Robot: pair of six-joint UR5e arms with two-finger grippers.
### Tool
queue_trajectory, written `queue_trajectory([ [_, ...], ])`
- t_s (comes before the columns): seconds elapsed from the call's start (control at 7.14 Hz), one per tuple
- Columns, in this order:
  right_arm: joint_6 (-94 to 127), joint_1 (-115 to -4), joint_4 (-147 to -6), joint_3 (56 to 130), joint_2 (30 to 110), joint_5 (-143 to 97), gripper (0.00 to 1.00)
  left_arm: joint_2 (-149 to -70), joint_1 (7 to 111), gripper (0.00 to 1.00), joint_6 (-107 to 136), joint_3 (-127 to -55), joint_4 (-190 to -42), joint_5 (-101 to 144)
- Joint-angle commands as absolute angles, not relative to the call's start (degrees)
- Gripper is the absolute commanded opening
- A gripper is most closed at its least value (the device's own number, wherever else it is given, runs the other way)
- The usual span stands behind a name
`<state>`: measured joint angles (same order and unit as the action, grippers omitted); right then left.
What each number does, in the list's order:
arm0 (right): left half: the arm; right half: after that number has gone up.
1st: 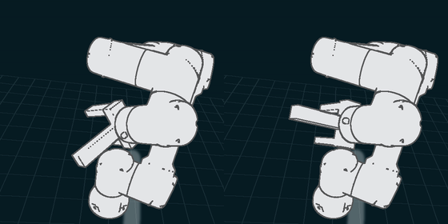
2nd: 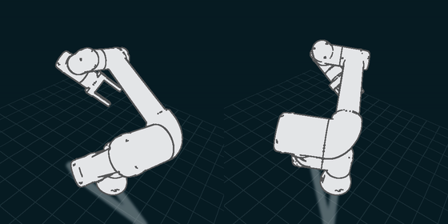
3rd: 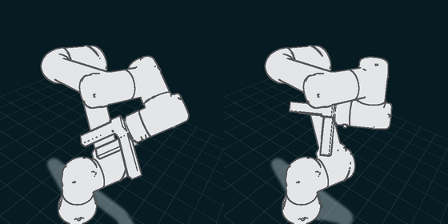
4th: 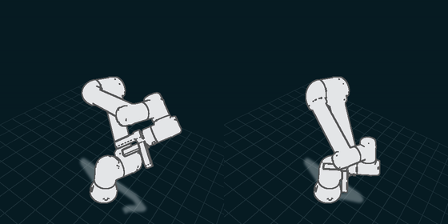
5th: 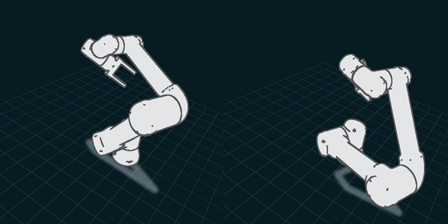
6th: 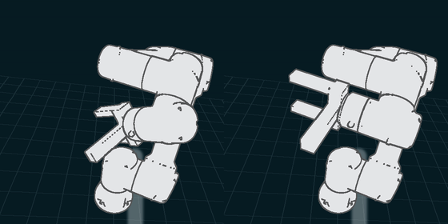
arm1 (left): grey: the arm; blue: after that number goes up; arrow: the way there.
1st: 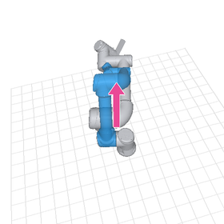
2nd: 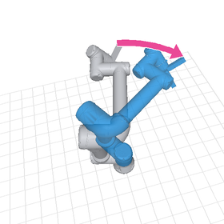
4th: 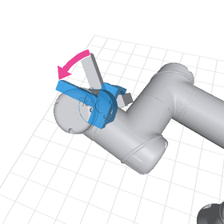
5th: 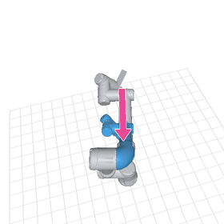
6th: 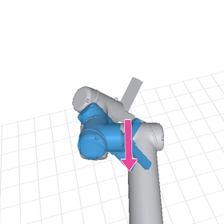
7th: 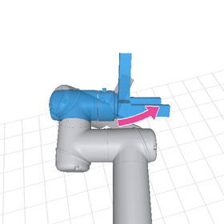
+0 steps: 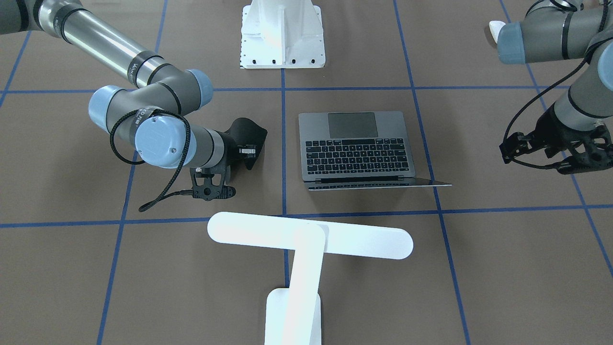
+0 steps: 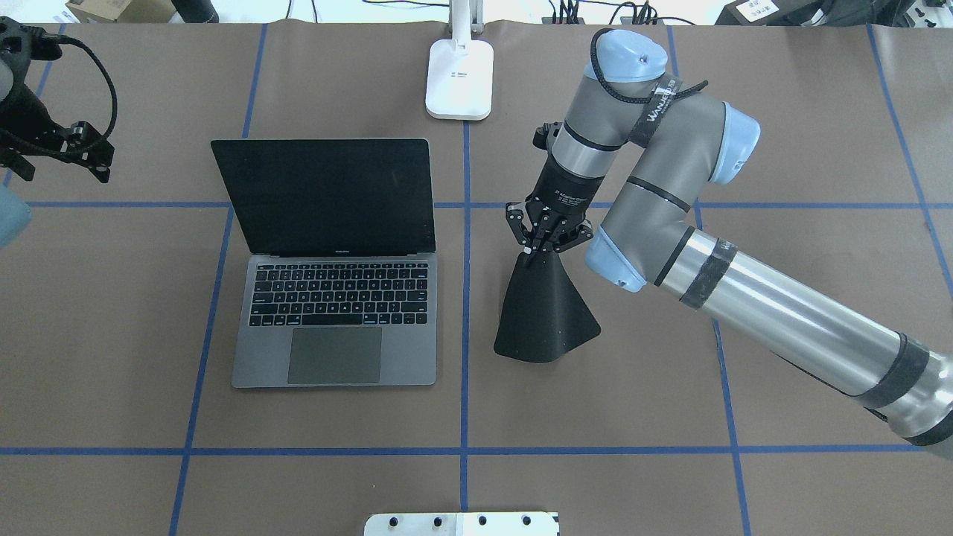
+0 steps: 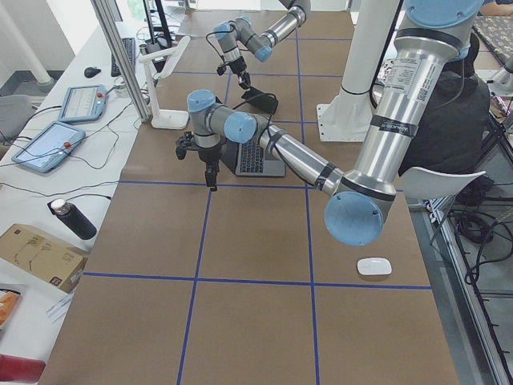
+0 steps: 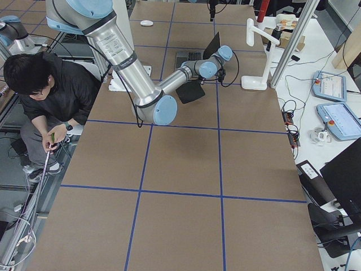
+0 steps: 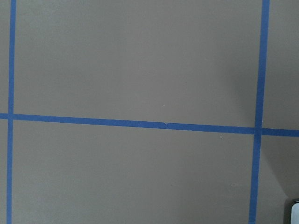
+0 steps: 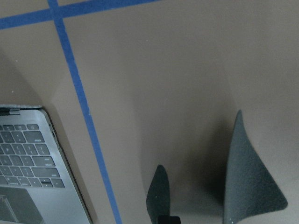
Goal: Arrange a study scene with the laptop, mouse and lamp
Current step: 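Lower the black mouse pad flat beside the laptop with the right gripper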
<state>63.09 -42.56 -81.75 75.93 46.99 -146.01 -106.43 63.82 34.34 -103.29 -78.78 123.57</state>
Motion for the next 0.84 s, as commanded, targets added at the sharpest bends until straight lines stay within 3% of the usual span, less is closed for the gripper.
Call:
queue_trajectory([
  [0.0, 63.46, -41.66, -80.6, 73.05, 44.57, -144.06, 0.0, -106.0, 63.81, 1.0, 34.37, -102.22, -79.89, 123.57],
  [0.7, 66.44, -40.34, -77.17, 71.81, 43.59, -141.25, 0.0, -105.91, 63.81, 1.0, 34.37, -100.9, -81.47, 123.57],
])
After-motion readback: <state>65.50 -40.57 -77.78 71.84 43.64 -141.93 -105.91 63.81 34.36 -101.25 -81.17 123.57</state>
